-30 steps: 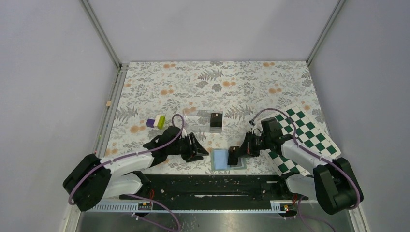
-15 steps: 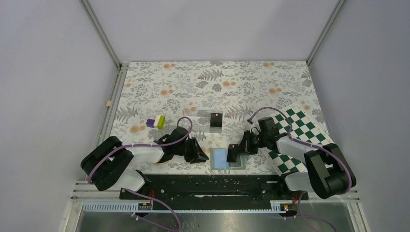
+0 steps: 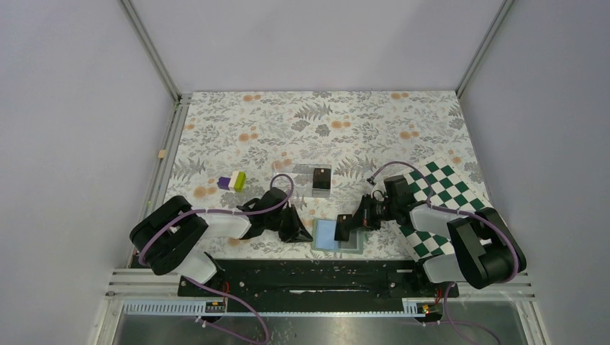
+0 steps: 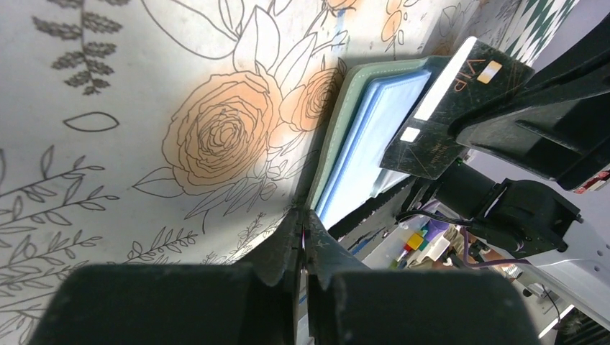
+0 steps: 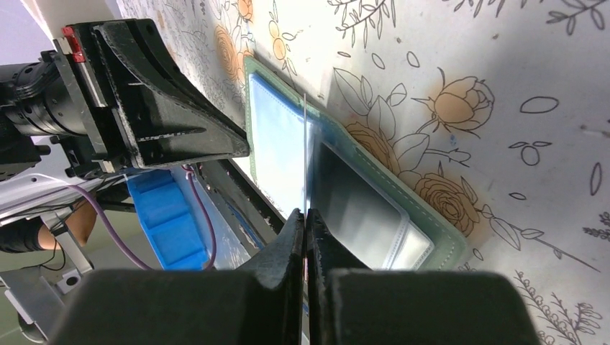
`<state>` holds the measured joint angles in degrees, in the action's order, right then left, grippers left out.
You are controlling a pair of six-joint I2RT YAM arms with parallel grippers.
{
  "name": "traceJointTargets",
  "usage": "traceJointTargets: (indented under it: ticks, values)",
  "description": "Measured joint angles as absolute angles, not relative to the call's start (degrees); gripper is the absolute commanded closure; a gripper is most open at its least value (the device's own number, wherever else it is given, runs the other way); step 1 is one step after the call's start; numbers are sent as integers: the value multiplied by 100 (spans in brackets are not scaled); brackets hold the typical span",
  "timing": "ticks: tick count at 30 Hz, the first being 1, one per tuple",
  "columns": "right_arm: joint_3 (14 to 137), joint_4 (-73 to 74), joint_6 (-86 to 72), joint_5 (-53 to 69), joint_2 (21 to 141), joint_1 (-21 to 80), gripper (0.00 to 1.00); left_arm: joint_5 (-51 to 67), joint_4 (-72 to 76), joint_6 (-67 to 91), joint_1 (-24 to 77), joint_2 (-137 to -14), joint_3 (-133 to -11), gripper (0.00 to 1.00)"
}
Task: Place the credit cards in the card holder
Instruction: Insert the credit card into the card holder.
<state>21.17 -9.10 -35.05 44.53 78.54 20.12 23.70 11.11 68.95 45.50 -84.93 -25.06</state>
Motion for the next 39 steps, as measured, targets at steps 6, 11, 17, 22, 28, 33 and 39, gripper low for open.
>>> traceJointTargets:
  ticks: [6, 11, 17, 22, 28, 33, 39]
  values:
    - [2112, -1000, -3605, 4466, 7854, 2012, 100, 2355, 996, 6886, 4604, -8493, -2539, 100]
    - [2112, -1007, -3603, 4462, 7896, 2012, 100, 2331, 993, 6925, 4685, -8495, -2539, 100]
    - [2047, -1177, -3699, 4508, 8040, 2012, 100, 2329, 1063, 7076, 4897, -8646, -2593, 100]
    - [1973, -1232, -3754, 4569, 8040, 2012, 100, 2329, 1129, 7142, 4978, -8729, -2639, 100]
    - [1964, -1096, -3734, 4578, 7985, 2012, 100, 2320, 1118, 7144, 4978, -8748, -2663, 100]
    - [1964, -799, -3656, 4648, 7972, 2012, 100, 2305, 1055, 7133, 4980, -8755, -2703, 100]
    - [2005, -489, -3555, 4733, 7966, 2012, 100, 2296, 954, 7070, 4982, -8814, -2812, 100]
